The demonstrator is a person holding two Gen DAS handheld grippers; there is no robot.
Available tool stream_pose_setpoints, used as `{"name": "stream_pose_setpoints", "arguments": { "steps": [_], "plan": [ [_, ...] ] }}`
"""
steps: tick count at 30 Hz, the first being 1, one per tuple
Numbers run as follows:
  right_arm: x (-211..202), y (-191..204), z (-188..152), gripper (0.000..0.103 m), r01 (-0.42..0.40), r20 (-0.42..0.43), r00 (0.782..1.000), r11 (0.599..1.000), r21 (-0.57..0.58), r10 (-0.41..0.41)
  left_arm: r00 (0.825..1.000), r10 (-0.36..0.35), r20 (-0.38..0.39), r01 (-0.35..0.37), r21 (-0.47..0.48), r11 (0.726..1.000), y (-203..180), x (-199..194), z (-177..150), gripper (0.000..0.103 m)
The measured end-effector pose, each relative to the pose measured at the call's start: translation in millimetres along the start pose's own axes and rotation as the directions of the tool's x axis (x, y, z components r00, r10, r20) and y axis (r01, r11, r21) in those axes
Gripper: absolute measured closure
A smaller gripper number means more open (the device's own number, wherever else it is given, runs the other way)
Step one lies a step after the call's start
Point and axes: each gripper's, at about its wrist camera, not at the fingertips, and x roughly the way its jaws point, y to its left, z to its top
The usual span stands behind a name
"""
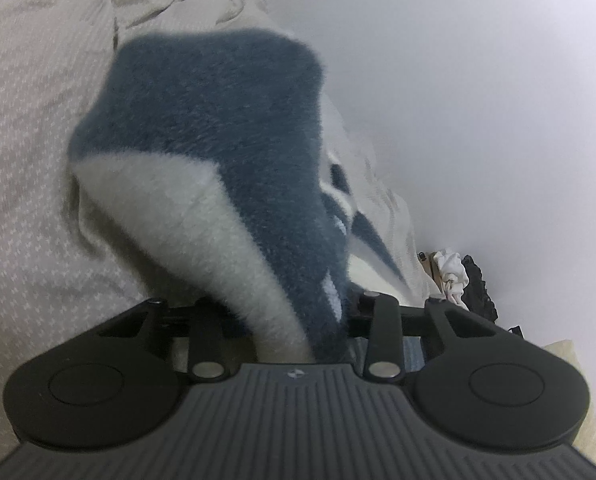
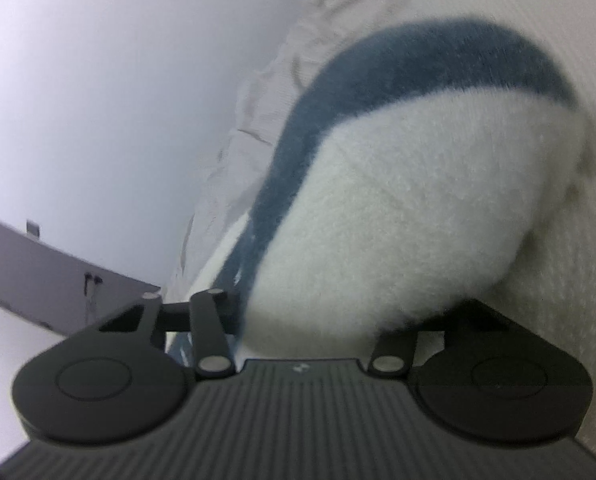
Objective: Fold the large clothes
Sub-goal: 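Grasp the folded sweater with both grippers and lift it toward the pillow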
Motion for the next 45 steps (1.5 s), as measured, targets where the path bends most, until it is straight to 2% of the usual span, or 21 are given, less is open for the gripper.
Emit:
{"name": "stream_pose_setpoints", "arguments": {
  "steps": [6,13,20,26,31,36,41,45],
  "plan": [
    [-23.3,17.4,4.9,0.055,-0.054,0.035,0.998,0.994,-0.097,0.057,0.999,-0.036,0.008,0.036,0.009,0.999,-2.3,-20.8,1.3,0.063],
    [-54.3,27.7,19.3,0.056,-0.074,0.046,0.996,0.985,-0.157,0.082,0.995,-0.096,-0.002,0.096,0.035,0.995,-20.1,-51.6,-9.0,0.063],
    [-92.1,31.2,40.3,0.056,-0.117,0.065,0.990,0.979,-0.166,0.129,0.989,-0.150,-0.011,0.150,0.089,0.985,-66.3,-78.3,-25.2,0.063],
    [-127.7,36.4,76.3,0.056,-0.168,0.093,0.978,0.967,-0.190,0.189,0.978,-0.206,-0.028,0.207,0.106,0.972,-122.3,-76.7,-36.4,0.063],
    [-153.9,39.6,123.1,0.056,-0.194,0.135,0.965,0.958,-0.211,0.225,0.966,-0.254,-0.052,0.258,0.134,0.957,-178.1,-55.0,-50.7,0.063],
    [-168.0,34.5,176.7,0.056,-0.195,0.189,0.951,0.950,-0.242,0.243,0.947,-0.310,-0.081,0.320,0.164,0.933,-235.3,-14.9,-70.7,0.063],
    [-167.6,18.9,228.1,0.056,-0.176,0.237,0.942,0.950,-0.259,0.240,0.930,-0.345,-0.130,0.365,0.193,0.911,-282.2,42.9,-95.6,0.063],
    [-155.7,-11.5,260.3,0.056,-0.157,0.277,0.933,0.954,-0.257,0.228,0.912,-0.376,-0.167,0.404,0.198,0.893,-297.7,102.6,-116.0,0.063]
  ]
}}
